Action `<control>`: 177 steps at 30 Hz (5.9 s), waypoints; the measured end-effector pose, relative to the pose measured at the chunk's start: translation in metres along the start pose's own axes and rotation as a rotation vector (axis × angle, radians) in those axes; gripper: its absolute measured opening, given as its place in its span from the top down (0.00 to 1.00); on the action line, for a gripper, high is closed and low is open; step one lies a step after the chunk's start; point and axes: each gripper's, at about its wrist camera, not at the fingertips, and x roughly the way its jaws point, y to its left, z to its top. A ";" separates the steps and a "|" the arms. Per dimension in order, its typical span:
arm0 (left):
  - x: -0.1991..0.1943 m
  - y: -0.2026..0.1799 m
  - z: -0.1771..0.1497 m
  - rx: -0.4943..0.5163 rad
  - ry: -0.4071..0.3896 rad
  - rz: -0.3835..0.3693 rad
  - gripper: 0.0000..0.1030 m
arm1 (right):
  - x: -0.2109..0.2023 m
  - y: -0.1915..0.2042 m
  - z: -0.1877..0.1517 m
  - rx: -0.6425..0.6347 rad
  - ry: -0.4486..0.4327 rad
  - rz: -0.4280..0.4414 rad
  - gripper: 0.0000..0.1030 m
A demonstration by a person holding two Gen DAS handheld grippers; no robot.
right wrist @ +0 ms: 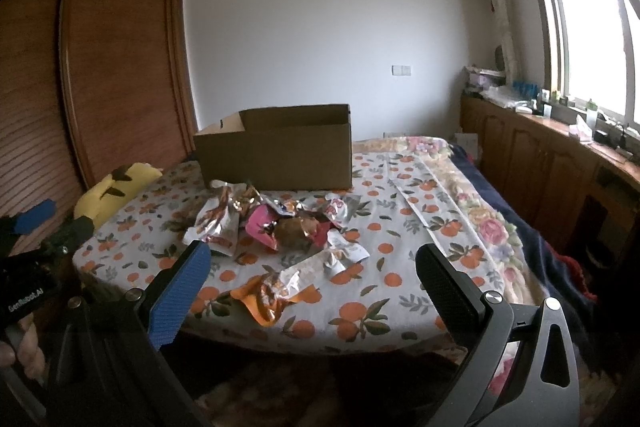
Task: Organize snacks
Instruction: 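Move both tools down toward the pile of snack packets, then grasp the white chicken-feet packet with the left tool while the right grasps the white-orange barcode packet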
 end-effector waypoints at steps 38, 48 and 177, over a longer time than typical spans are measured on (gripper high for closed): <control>0.154 0.016 0.004 0.055 0.294 -0.169 0.19 | 0.150 0.000 -0.035 0.044 0.254 0.074 0.00; 0.185 0.024 0.033 0.110 0.271 -0.204 0.19 | 0.171 -0.003 -0.030 0.064 0.306 0.064 0.00; 0.303 -0.037 0.047 -0.037 0.640 -0.347 0.55 | 0.206 -0.046 -0.001 -0.116 0.453 0.179 0.64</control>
